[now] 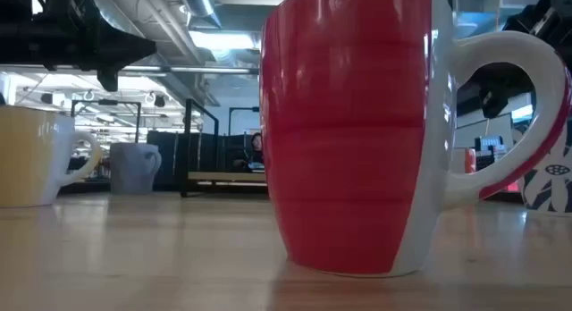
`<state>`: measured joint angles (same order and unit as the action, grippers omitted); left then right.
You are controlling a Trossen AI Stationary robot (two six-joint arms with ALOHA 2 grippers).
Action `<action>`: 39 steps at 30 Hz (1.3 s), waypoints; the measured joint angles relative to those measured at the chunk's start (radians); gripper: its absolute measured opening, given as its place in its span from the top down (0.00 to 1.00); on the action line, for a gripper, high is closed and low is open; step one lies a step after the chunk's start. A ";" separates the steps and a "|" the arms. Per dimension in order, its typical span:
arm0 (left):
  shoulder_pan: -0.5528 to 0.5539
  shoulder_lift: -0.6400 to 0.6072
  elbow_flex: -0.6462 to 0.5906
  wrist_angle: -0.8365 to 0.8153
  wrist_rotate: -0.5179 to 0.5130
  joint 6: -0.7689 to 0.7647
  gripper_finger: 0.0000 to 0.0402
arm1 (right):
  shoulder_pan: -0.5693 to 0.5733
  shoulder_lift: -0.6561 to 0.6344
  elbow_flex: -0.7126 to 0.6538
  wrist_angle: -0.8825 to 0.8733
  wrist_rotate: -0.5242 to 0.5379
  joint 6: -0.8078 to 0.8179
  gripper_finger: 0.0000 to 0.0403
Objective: Place coffee mugs
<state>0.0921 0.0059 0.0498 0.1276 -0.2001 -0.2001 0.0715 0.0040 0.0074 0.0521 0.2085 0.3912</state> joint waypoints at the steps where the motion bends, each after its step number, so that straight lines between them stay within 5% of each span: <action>1: 0.000 0.000 0.000 0.000 0.000 0.000 0.96 | 0.000 0.000 0.000 0.000 0.000 0.000 0.98; 13: 0.000 0.000 0.000 0.000 -0.001 0.007 0.96 | 0.000 0.000 0.000 0.049 0.050 0.031 0.98; 18: 0.000 0.000 0.000 0.008 -0.092 0.135 0.96 | 0.000 0.000 0.000 0.130 0.129 0.085 0.98; 26: 0.000 0.000 -0.001 0.176 -0.140 0.044 0.96 | 0.000 0.022 0.036 0.206 0.233 0.106 0.98; 32: 0.000 0.000 0.000 0.337 -0.203 -0.051 0.96 | 0.000 0.175 0.141 0.198 0.252 0.064 0.98; 39: 0.000 0.014 0.000 0.346 -0.218 -0.055 0.96 | 0.000 0.497 0.350 0.145 0.252 0.000 0.98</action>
<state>0.0925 0.0196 0.0494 0.4740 -0.4179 -0.2550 0.0711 0.5007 0.3572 0.1975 0.4606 0.3910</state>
